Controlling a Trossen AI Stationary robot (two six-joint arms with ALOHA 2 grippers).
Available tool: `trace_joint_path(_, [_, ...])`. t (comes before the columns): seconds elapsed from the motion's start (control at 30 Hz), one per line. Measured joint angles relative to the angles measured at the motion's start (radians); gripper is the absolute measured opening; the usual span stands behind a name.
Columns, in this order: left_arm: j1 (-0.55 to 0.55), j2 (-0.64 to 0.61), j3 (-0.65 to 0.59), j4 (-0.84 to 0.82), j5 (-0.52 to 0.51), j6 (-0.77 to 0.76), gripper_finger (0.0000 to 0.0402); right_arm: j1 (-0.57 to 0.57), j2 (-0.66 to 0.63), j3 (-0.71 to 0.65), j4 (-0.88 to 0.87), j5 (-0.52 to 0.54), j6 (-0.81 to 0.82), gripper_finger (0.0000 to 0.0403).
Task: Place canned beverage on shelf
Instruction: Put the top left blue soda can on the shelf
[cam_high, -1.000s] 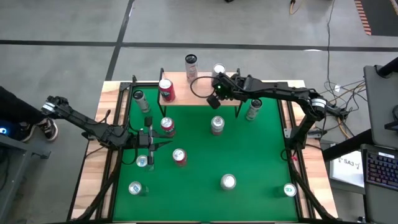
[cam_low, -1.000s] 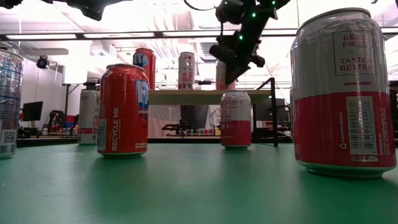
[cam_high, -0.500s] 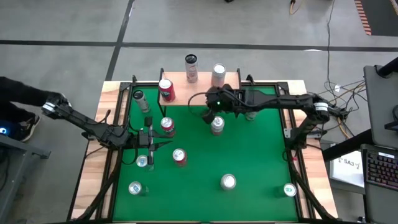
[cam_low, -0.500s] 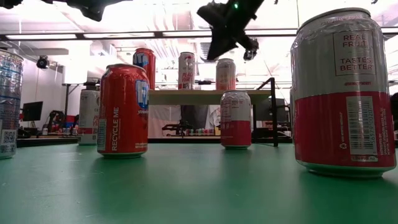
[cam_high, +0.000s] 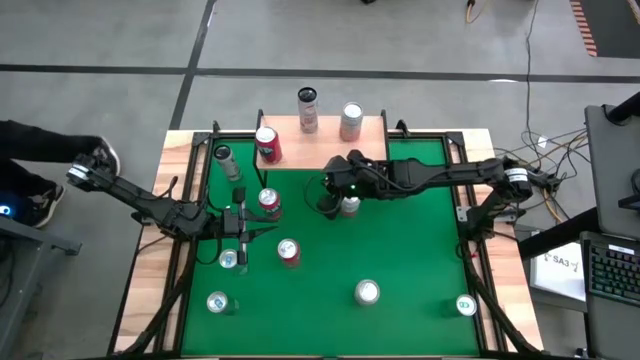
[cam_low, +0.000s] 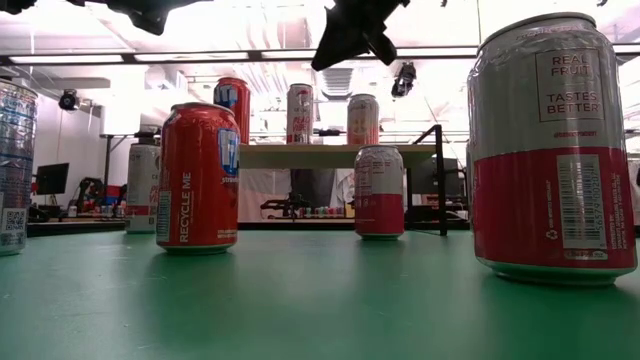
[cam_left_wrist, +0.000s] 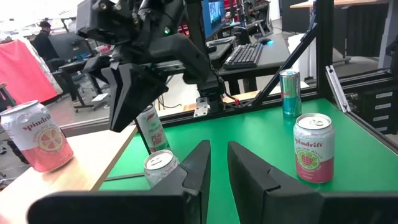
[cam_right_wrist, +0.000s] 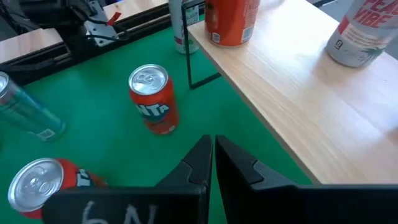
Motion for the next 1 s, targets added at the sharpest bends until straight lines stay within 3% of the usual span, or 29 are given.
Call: trace_joint_path(1.0, [0.0,0.0,0.0,0.003,0.0,0.0,0.0038,0.103,0.002,-0.002,0.002,-0.001,0.032,0.0012])
